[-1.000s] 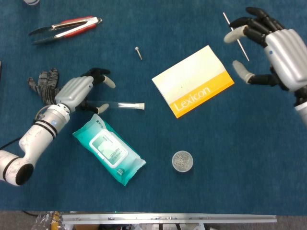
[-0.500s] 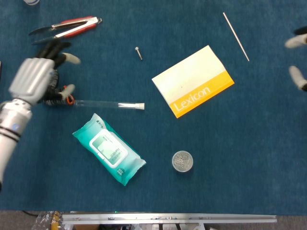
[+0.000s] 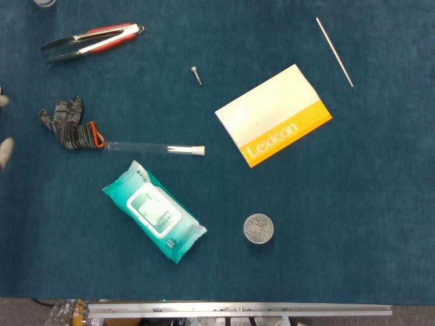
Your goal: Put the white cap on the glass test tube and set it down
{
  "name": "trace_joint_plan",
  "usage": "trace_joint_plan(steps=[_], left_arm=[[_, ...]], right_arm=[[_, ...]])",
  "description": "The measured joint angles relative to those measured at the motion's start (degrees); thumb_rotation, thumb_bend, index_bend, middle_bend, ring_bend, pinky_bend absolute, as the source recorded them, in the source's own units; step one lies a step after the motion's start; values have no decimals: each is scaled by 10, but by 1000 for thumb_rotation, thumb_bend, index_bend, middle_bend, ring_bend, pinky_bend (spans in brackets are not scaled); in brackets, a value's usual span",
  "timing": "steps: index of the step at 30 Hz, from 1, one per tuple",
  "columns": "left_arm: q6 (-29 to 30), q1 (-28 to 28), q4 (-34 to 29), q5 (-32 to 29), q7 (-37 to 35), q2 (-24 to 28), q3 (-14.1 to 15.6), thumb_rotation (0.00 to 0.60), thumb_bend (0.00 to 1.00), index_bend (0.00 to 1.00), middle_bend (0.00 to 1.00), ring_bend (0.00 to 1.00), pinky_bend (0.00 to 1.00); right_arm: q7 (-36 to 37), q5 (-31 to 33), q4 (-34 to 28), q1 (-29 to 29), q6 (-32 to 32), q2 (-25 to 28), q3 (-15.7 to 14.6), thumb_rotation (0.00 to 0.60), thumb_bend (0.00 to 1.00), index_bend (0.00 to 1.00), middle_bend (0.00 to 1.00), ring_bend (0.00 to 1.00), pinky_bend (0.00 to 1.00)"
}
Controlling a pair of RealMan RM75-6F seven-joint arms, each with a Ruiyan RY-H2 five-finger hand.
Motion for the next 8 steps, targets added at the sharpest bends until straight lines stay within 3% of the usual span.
trace_joint_plan(steps=[8], left_arm=[[64, 63, -16, 10, -5, 23, 14, 600, 295, 284, 124, 0, 62]], right_arm=[[38, -2, 34, -48, 25, -13, -5, 600, 330, 369, 261, 90, 188]])
